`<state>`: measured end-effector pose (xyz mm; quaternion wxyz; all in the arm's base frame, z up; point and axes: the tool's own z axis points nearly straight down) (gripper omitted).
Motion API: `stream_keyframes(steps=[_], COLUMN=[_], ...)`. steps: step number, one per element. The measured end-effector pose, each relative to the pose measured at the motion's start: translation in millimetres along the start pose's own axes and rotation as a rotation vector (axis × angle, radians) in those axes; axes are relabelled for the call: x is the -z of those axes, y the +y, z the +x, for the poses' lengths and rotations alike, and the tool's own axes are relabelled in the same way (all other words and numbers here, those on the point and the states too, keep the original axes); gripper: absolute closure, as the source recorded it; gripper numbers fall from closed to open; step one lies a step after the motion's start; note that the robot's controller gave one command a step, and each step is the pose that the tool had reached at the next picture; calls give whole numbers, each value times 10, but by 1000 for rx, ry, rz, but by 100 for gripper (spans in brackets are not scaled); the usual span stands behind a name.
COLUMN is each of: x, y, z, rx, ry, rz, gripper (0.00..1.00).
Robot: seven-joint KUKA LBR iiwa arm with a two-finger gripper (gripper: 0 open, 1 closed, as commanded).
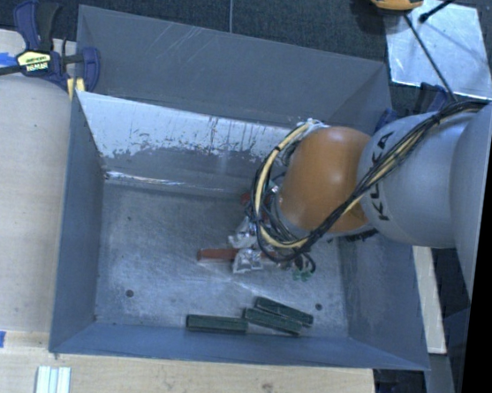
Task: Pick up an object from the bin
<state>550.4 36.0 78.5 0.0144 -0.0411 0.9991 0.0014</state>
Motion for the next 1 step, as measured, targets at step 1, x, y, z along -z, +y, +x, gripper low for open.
stream_keyframes(steps=[1], x=[1271], y=[-131], z=[-47], rx=[-50], ry=[25], rz=[2], gripper=[100])
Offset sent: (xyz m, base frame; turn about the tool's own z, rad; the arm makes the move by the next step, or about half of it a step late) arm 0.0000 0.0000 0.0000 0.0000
